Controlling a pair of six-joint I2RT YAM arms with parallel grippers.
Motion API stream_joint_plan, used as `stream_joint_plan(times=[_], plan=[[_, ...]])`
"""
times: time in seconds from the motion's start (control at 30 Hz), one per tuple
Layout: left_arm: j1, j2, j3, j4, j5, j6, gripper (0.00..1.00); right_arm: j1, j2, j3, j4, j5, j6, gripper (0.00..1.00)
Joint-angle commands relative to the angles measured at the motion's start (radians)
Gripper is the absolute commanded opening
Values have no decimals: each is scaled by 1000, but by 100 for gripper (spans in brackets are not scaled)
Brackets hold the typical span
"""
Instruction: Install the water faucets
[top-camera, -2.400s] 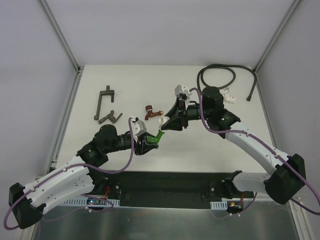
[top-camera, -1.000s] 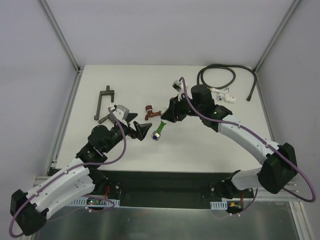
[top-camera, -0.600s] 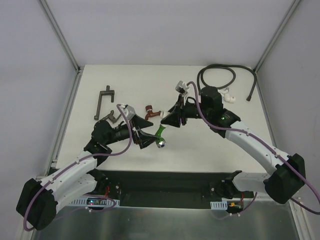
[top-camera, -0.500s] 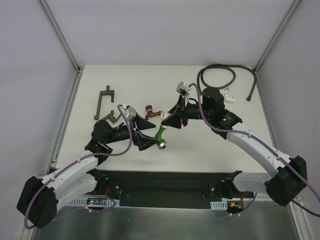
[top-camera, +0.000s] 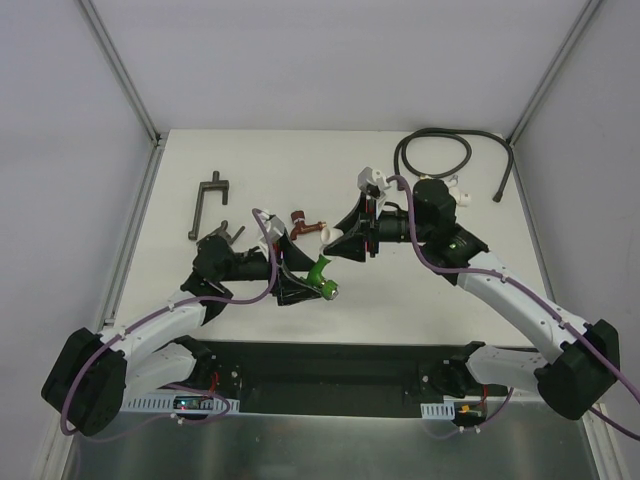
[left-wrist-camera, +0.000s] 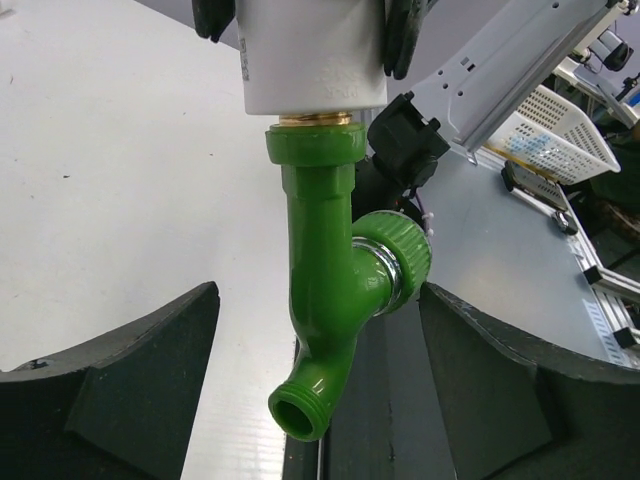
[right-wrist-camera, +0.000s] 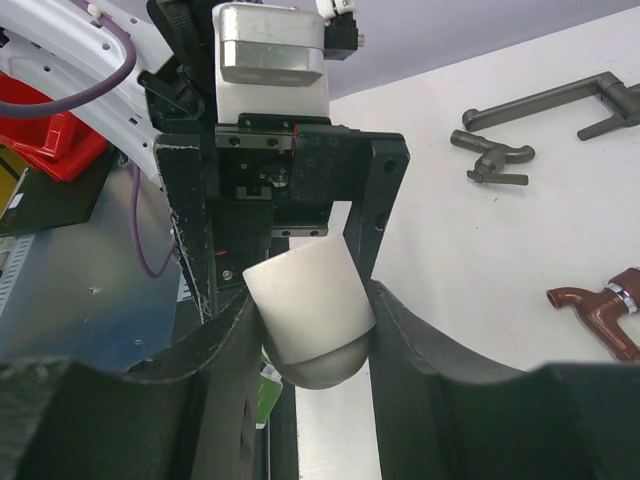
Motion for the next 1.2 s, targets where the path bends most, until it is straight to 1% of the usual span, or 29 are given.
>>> stream_joint_plan(times=[0.0,0.03,0.1,0.13,0.2,0.23,0.3,0.33,0.37,0.4,0.47,0.5,0.53,0.6,0.63,0.7,0.73,0.83,0.87,0.93,0.97,1.0,1.03,1.07,1.13,1.17], plan=[[-13,4,40,80,32,-14,77,11,-40,11,100,-21,2,2],[-15,7,43,80,27,-17,71,14,-38,13,98,-16,3,2],[-19,11,43,75,4,-22,65,17,-38,13,98,4,6,1],[-19,12,46,69,-6,-19,57,19,-38,13,97,22,6,2],[-21,0,49,26,-49,-7,46,24,-35,19,80,37,3,2],[-22,-6,55,-1,-66,4,35,27,-35,22,58,62,-1,2],[-30,-40,63,-93,-138,51,24,39,-32,33,23,95,-29,2],[-35,-52,69,-128,-172,70,19,44,-29,46,-23,143,-39,2],[-39,-84,75,-164,-207,109,10,50,-27,57,-46,171,-55,2],[-53,-98,89,-254,-289,134,7,63,-23,65,-67,197,-78,2],[-76,-138,106,-348,-379,207,0,79,-14,88,-121,278,-93,2],[-94,-147,115,-421,-484,232,0,94,-6,97,-136,309,-95,2],[-131,-157,132,-457,-532,257,0,100,5,118,-165,371,-90,2],[-177,-160,158,-536,-643,315,0,119,31,140,-202,436,-79,2],[-227,-158,169,-558,-762,332,0,125,40,149,-225,494,-64,2],[-272,-134,198,-602,-876,378,0,134,66,169,-242,543,-44,2],[-306,-123,207,-635,-981,386,0,134,74,175,-258,588,-18,2],[-340,-85,228,-667,-1135,377,0,137,108,204,-304,669,25,2],[-366,-69,233,-670,-1230,377,0,137,121,207,-311,686,32,2],[-398,-48,251,-678,-1313,393,0,137,135,220,-330,723,45,2],[-433,-25,261,-687,-1394,398,0,137,149,223,-333,729,51,2],[-446,-14,280,-692,-1414,407,0,137,155,227,-331,731,51,2],[-455,-3,288,-693,-1422,418,2,137,160,227,-333,728,49,2],[-458,7,294,-695,-1413,418,16,137,164,229,-330,722,45,2],[-456,4,294,-693,-1373,409,31,133,164,223,-312,685,39,2],[-458,-9,291,-686,-1360,409,41,125,158,217,-302,670,34,2]])
